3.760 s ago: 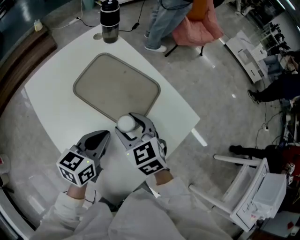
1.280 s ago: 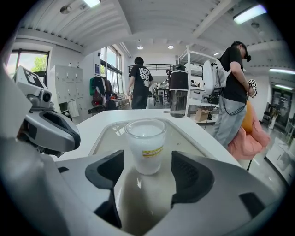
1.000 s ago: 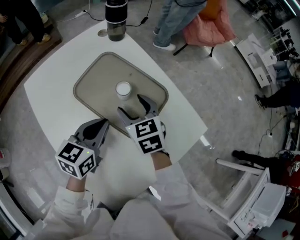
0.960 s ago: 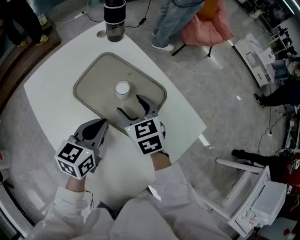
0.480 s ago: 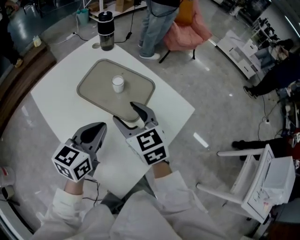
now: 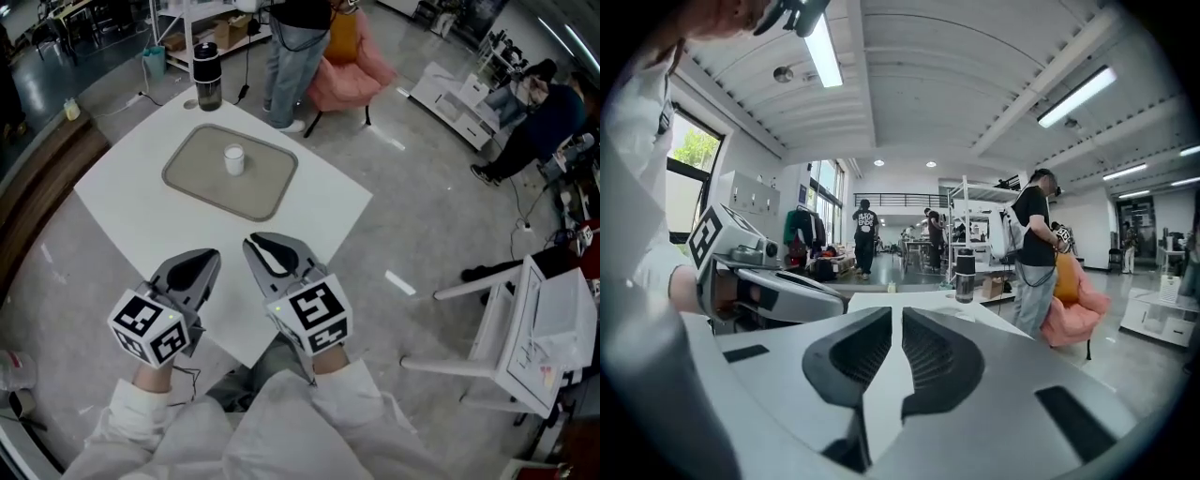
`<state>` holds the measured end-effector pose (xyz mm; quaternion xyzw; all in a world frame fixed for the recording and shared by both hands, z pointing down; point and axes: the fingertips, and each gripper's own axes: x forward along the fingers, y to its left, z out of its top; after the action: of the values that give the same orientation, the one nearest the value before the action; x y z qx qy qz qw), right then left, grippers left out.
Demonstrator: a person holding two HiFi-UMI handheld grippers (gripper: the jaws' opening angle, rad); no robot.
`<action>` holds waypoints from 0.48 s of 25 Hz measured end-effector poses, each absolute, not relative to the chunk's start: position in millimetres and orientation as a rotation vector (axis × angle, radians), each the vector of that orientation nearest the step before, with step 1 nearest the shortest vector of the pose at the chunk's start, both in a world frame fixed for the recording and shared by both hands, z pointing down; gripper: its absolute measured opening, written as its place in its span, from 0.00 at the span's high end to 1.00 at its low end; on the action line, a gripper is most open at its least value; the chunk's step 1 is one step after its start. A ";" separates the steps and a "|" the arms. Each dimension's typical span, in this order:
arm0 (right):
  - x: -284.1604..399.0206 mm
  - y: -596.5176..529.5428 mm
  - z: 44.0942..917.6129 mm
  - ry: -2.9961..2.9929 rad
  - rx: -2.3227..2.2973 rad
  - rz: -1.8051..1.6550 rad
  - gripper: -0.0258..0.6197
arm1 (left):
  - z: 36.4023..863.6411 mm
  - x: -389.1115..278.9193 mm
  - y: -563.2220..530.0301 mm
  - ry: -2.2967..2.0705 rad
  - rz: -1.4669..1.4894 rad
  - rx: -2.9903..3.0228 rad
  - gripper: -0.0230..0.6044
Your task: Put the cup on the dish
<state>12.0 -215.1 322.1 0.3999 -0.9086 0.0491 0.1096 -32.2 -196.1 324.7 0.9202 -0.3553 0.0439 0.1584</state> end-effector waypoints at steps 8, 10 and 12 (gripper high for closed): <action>-2.3 -154.4 318.8 -2.735 1.148 0.189 0.93 | 327.5 -33.3 -150.1 -0.968 0.118 2.622 0.95; -4.9 -140.4 326.8 -2.736 1.137 0.216 0.94 | 332.5 -31.6 -140.4 -0.962 0.129 2.615 0.95; -4.4 -132.4 332.0 -2.735 1.138 0.228 0.94 | 337.0 -29.1 -132.5 -0.955 0.140 2.605 0.95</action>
<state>-4.4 -132.4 332.0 0.3817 -0.9172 0.0764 0.0850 -29.1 -132.5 337.0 0.9223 -0.3382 0.0495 0.1805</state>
